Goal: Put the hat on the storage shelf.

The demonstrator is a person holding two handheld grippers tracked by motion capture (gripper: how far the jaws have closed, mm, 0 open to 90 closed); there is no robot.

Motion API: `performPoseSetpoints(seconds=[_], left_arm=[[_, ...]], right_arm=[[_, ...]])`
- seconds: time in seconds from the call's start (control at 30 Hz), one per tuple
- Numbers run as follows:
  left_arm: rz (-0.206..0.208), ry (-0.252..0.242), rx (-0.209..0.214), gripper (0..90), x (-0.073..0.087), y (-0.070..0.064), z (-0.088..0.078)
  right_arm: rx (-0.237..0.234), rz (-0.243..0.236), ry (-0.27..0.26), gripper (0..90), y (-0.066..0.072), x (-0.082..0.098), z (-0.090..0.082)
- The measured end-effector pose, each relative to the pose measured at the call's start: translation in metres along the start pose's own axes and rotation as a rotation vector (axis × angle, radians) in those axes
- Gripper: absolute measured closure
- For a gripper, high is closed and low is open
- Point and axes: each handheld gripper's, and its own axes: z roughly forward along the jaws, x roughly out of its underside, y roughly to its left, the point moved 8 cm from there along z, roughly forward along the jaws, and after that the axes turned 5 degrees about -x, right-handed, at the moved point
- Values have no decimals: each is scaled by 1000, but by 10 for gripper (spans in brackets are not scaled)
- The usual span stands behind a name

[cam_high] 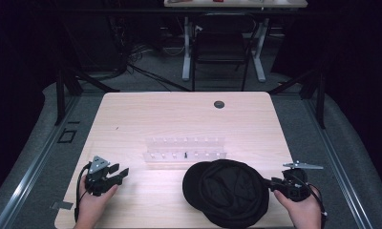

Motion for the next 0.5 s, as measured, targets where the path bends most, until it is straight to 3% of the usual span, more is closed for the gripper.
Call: performPoseSetpoints(seconds=[0.03,0.13,0.23,0.4,0.5], left_arm=[[1,3,0,533,0,0,0],[3,3,1,533,1,-1,1],[2,1,2,534,0,-2,1],[13,15,9,534,1,-4,3],[18,16,8,537,1,-4,3]], right_arm=[[-10,3,35,665,1,6,2],[-19,-5,71,668,1,11,6],[-15,-9,79,681,-1,12,9],[-54,18,95,838,-4,10,17],[-60,24,76,870,-5,5,18]])
